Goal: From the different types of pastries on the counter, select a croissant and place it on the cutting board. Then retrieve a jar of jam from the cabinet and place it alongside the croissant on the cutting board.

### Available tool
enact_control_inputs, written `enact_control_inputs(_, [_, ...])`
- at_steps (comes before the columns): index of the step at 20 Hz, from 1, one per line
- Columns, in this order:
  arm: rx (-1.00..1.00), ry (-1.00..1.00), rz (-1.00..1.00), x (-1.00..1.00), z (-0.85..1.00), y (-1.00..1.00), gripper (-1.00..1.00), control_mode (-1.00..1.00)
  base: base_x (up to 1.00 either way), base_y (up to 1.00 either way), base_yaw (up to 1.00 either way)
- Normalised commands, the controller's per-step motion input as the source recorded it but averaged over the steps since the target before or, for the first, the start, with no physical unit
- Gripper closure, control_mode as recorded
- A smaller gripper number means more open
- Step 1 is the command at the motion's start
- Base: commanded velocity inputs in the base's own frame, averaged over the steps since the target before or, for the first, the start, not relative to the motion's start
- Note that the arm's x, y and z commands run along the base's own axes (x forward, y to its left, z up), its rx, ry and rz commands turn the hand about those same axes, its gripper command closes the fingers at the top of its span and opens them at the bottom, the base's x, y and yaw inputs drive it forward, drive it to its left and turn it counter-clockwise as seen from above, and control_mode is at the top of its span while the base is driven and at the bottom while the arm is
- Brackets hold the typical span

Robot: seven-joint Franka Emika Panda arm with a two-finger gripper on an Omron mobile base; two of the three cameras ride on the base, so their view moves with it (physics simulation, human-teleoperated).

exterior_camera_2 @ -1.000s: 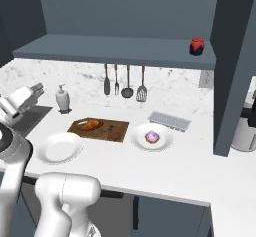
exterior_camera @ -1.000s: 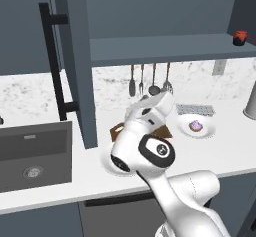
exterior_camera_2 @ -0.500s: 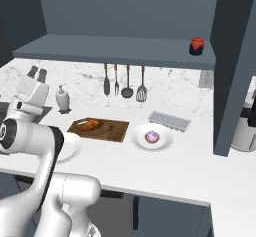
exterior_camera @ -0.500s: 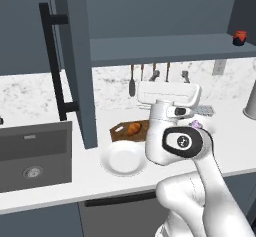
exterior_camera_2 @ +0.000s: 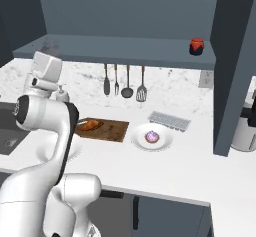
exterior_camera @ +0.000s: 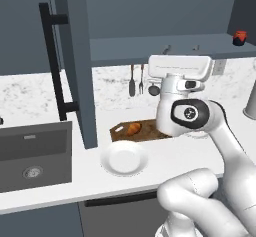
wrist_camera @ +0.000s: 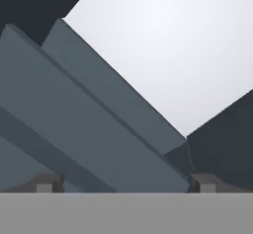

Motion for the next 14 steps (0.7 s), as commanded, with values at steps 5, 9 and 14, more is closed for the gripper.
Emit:
enact_control_inputs(5, [0.15, 0.06, 0.02, 0.38, 0.12, -0.41, -1.00, -1.00, 0.00, 0.00, 0.00])
enact_control_inputs(9, [0.36, 0.26, 0.10, 1.00, 0.00, -1.00, -1.00, -1.00, 0.00, 0.00, 0.00])
enact_control_inputs(14, [0.30, 0.24, 0.07, 0.65, 0.00, -0.73, -1.00, -1.00, 0.00, 0.00, 0.00])
